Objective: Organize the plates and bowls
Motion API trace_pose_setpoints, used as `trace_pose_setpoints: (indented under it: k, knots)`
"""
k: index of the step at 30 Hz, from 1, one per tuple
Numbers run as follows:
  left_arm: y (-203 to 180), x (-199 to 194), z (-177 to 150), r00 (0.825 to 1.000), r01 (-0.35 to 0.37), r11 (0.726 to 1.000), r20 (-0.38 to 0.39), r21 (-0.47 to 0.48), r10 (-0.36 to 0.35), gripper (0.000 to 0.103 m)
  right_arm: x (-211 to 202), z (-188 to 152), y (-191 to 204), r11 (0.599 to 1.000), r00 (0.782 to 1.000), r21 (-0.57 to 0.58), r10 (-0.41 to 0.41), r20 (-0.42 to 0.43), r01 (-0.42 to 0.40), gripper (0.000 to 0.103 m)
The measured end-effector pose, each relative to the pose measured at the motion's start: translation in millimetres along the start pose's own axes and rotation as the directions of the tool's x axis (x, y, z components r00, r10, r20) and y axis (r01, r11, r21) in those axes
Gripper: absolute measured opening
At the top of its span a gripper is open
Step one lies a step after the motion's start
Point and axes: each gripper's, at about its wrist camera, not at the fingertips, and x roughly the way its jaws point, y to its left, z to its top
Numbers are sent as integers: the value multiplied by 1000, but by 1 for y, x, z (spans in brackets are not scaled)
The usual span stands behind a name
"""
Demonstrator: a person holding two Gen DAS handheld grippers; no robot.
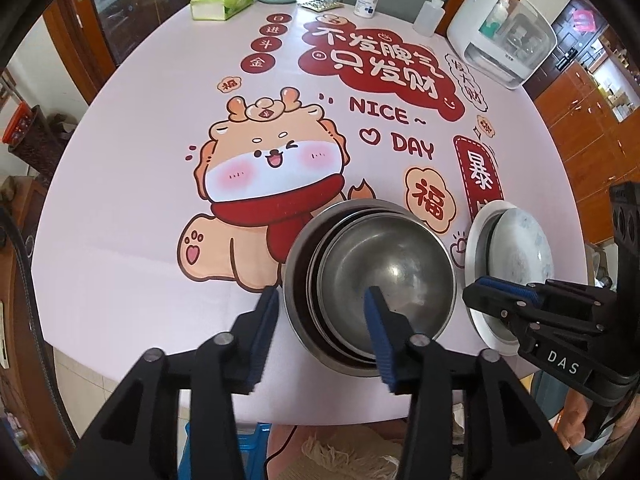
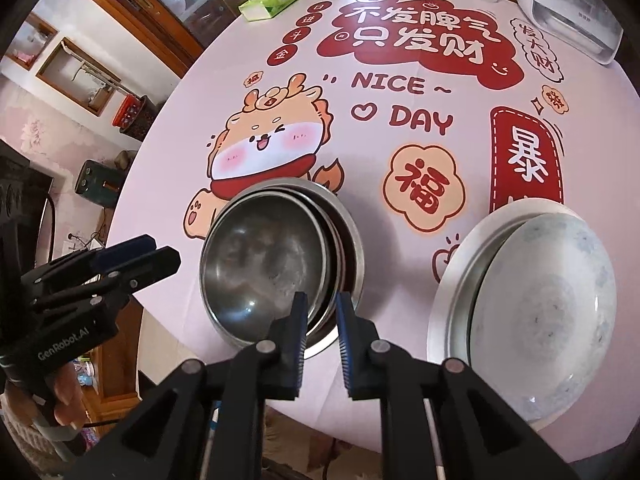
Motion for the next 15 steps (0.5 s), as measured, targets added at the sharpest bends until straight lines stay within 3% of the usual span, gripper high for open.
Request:
trace_pose_setpoints:
  k: [6, 12, 15]
  knots:
    - [-4, -11, -9, 1000, -2, 1000, 26, -7, 2, 51, -12, -9, 4, 1000, 999, -15, 18, 27, -18, 14]
    - [-5, -26, -21, 998, 10, 1000, 64, -21, -9, 66, -26, -16, 6, 998, 997, -23, 51, 62, -50, 14]
    - [-5, -33, -24, 997, 20, 1000, 78, -23, -18, 69, -33, -19, 5, 998, 994, -15, 67, 84, -66, 23]
